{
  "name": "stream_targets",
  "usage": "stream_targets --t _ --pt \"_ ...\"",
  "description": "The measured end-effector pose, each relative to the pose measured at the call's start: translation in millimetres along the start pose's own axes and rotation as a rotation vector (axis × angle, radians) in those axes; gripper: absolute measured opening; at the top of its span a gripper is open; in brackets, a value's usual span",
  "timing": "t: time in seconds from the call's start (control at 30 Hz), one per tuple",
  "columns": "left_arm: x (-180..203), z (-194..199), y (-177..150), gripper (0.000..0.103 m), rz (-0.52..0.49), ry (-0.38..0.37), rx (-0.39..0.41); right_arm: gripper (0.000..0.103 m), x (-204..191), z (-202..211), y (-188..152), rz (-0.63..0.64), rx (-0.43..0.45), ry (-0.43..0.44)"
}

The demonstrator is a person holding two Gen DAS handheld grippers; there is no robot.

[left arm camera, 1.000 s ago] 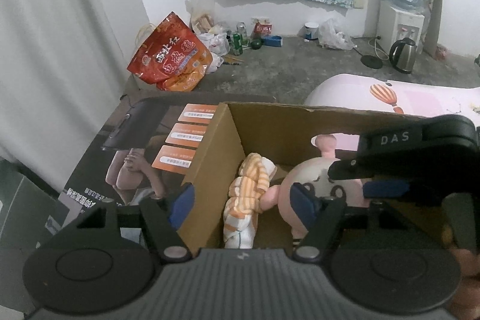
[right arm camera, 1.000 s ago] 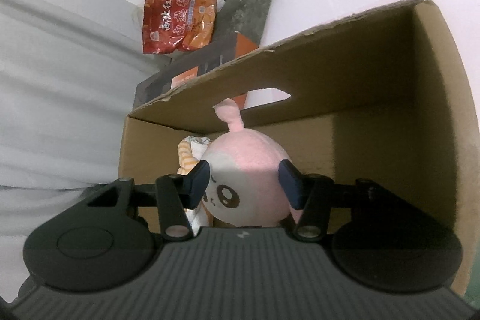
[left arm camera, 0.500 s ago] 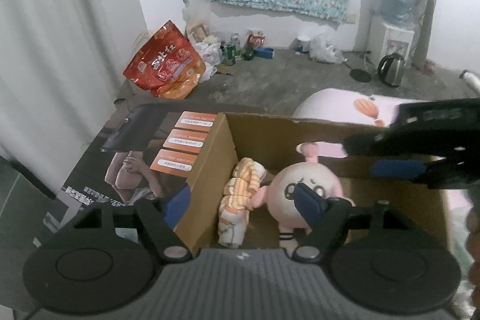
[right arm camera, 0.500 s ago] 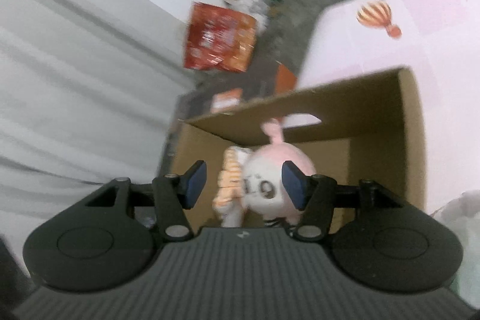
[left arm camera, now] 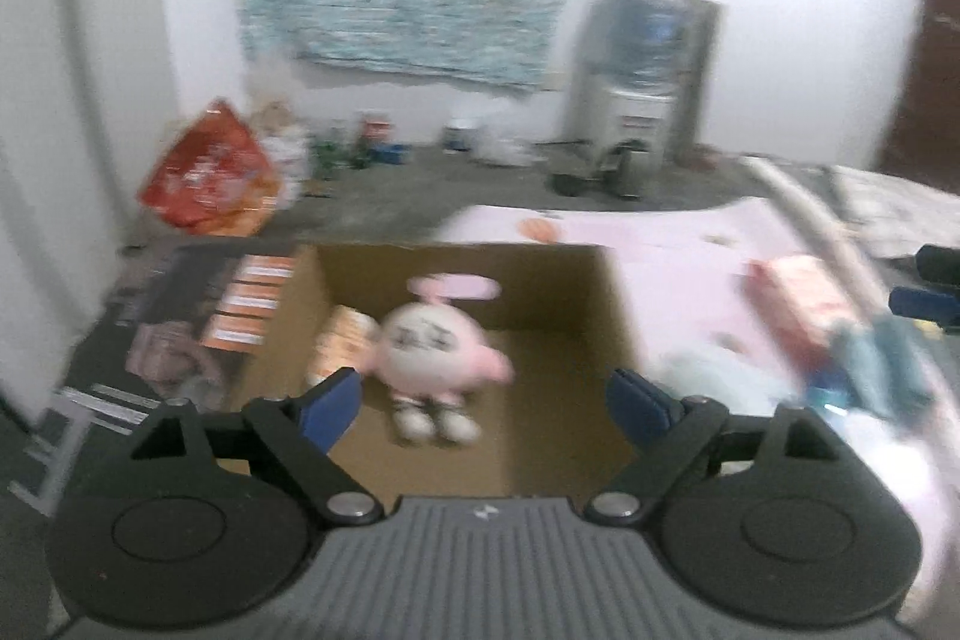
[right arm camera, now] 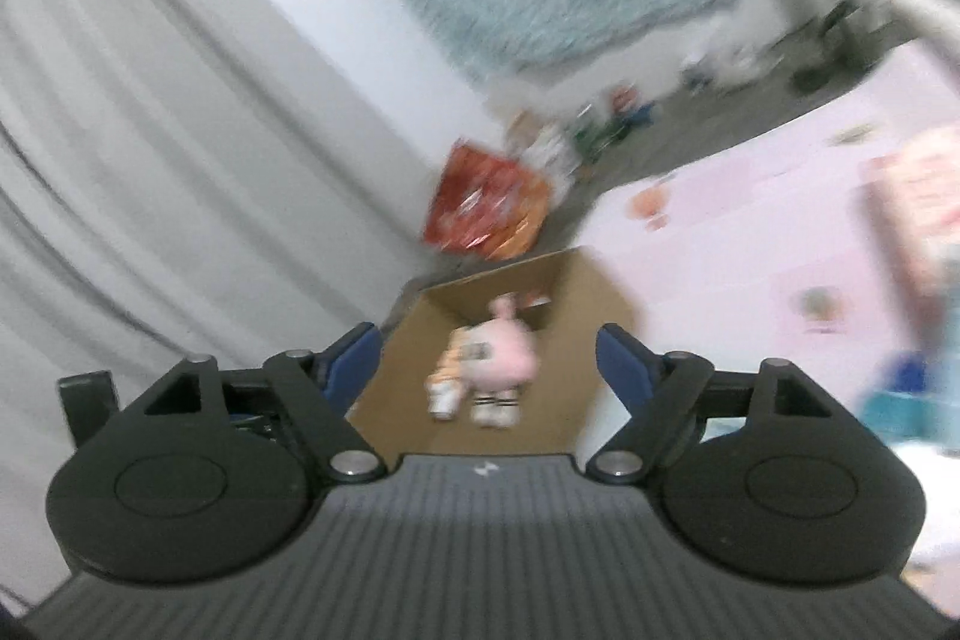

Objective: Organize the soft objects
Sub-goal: 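Move the right tool back to the pile and grasp the blue-and-white box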

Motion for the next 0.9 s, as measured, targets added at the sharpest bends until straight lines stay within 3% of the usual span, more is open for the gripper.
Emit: stream_targets --t 0.2,0.4,0.5,0.67,0.77,0.9 --pt "69 39 -19 0.099 -0.065 -0.127 0.116 0.083 71 111 -33 -0.036 0.115 -0.1" --pt "160 59 -42 0.101 -0.178 -0.289 0.187 0.083 141 153 -92 -0.148 0.137 -0.174" --pt "199 55 -56 0.101 -0.242 -0.331 0.189 0.083 160 155 -112 -0.198 0.141 -0.181" --pt "252 31 -78 0.101 -0.344 -0.317 0.189 0.083 185 138 -120 -0.338 0.158 -0.101" --pt "270 12 -88 0.099 -0.369 -0.291 0.161 0.081 199 123 -115 -0.443 0.153 -0.028" --pt "276 -11 -93 0.092 -0.371 -0.233 0.149 0.075 221 91 -104 -0.594 0.14 0.006"
Point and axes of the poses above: each gripper's, at about its wrist camera, not at the fingertips, and z roughly against the way its jaws point, x to its right, y to its top, the point moved 7 cm from there along -z, roughly the way its jaws point, and after that the axes turned 14 degrees about -z, right-handed, at the moved point
